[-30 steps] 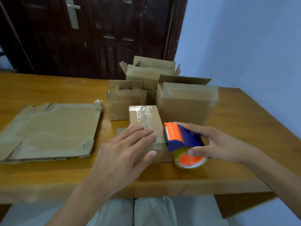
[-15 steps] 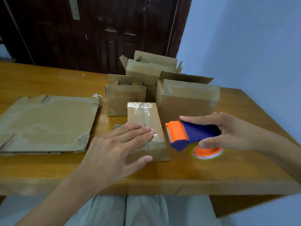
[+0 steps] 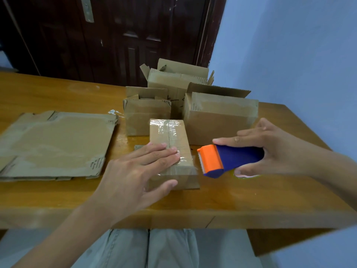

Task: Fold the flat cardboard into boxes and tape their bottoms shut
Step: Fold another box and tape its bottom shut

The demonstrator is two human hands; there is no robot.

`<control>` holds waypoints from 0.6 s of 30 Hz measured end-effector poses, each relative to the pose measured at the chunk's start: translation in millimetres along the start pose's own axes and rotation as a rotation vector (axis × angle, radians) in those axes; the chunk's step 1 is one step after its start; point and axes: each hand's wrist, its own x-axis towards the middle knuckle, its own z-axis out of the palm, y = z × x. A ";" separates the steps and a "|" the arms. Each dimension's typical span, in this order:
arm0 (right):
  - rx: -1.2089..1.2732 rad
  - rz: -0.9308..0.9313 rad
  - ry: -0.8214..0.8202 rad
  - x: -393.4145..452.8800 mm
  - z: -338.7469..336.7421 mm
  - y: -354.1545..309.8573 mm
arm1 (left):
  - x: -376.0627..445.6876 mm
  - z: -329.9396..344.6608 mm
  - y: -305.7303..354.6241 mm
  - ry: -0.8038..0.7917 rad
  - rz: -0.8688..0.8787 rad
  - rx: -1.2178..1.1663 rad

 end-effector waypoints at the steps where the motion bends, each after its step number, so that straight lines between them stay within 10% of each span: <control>1: -0.051 -0.018 -0.007 1.6 -1.1 -1.8 | 0.0 0.3 0.3 0.003 -0.001 0.000; 18: -0.635 -0.099 -0.023 21.8 9.3 -52.1 | -0.4 0.3 7.7 0.034 -0.050 -0.060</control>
